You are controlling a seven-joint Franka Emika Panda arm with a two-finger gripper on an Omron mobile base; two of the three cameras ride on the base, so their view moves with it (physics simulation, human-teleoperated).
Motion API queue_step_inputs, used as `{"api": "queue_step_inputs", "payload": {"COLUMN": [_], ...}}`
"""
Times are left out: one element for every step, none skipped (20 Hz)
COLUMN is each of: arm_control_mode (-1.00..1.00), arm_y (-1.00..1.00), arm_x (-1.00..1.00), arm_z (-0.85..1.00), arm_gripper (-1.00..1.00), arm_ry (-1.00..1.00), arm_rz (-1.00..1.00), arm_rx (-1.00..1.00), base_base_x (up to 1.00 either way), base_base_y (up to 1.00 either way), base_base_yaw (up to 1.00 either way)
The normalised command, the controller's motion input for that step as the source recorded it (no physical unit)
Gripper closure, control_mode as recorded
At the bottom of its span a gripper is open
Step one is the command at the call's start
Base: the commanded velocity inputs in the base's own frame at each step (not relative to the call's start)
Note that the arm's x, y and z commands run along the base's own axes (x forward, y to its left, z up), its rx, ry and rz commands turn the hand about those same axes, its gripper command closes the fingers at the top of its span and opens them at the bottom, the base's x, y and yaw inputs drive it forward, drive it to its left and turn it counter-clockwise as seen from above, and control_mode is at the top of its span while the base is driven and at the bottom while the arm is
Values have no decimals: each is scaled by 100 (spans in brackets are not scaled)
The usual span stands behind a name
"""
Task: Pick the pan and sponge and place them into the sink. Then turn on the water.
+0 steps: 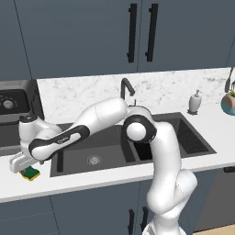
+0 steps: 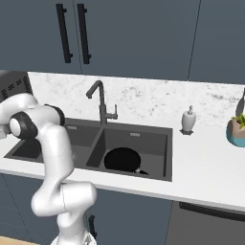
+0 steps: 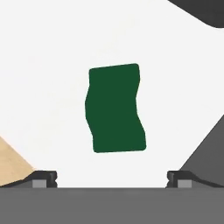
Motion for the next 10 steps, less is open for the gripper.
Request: {"api": "queue_step_inputs", "payload": {"arm_control_mode": [-100,-100,-100,-100,-100,-100,-100,-100,-100,-100], "arm_y": [18,16,11,3,1,0,0,0,0,0], "arm_x": [0,0,1,2,3,2,0,1,1,1], "arm_z": [-26,-34,-35,-36,-36,-35,-37,-34,-27,-24], "arm_gripper": [-100,-100,-100,-100,-100,-100,-100,-100,-100,-100], "arm_ry": [1,0,0,0,0,0,0,0,0,0], "arm_rz": [0,0,0,0,0,0,0,0,0,0], "arm_rx": [-2,-3,-3,-1,-1,0,0,0,0,0], "base_base_x": [0,0,0,0,0,0,0,0,0,0], "base_base_y": [0,0,0,0,0,0,0,0,0,0], "base_base_yaw": [0,0,0,0,0,0,0,0,0,0]}}
